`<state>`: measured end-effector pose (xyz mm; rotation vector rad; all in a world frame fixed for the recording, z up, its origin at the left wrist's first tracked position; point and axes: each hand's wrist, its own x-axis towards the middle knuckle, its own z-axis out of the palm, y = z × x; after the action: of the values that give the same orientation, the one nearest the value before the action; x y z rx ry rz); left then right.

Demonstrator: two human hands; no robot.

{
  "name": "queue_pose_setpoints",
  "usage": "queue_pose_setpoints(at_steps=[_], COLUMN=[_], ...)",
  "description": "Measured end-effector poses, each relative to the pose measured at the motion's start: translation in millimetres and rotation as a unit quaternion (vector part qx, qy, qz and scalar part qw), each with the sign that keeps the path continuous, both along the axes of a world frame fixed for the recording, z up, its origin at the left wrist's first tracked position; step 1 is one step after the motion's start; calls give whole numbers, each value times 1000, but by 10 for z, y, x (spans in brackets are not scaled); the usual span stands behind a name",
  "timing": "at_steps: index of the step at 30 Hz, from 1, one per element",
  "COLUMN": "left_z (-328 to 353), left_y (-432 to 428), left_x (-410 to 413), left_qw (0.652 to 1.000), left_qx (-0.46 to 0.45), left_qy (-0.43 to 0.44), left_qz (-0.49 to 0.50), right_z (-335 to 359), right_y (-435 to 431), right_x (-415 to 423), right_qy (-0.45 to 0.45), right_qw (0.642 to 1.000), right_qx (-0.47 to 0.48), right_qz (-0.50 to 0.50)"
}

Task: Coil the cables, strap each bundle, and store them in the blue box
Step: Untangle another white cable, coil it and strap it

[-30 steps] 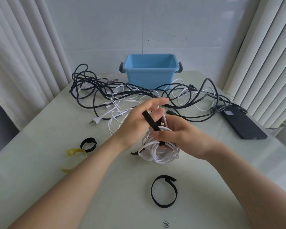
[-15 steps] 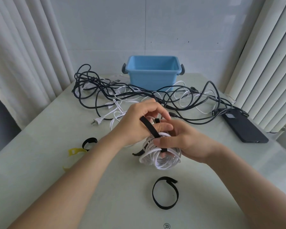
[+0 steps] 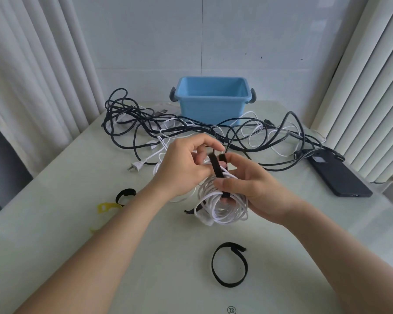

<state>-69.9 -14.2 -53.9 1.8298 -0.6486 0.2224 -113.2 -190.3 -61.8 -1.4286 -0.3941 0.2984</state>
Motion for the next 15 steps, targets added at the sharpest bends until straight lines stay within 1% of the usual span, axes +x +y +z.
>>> queue_pose_setpoints(at_steps=[2, 4, 7, 9, 12, 15], left_z=[7, 28, 75, 93, 58, 47], left_y=[15, 42, 90, 87, 54, 34], left_x=[-8, -22, -18, -22, -9, -17], left_qw=[1000, 999, 989, 982, 986, 991], left_qx=[12, 6, -52, -73, -36, 3], left_qy=[11, 48, 132, 167, 162, 133], left_qz=[15, -5, -42, -46, -9, -9], right_z=[-11, -26, -32, -44, -66, -79], right_y=[-1, -2, -22, -45, -59, -51], right_x=[4, 17, 45, 68, 90, 90], right_qy=[-1, 9, 14, 11, 12, -4], right_qw=[1000, 999, 998, 998, 998, 998], right_qx=[16, 34, 45, 41, 30, 22], right_qz=[-13, -28, -49, -52, -58, -56])
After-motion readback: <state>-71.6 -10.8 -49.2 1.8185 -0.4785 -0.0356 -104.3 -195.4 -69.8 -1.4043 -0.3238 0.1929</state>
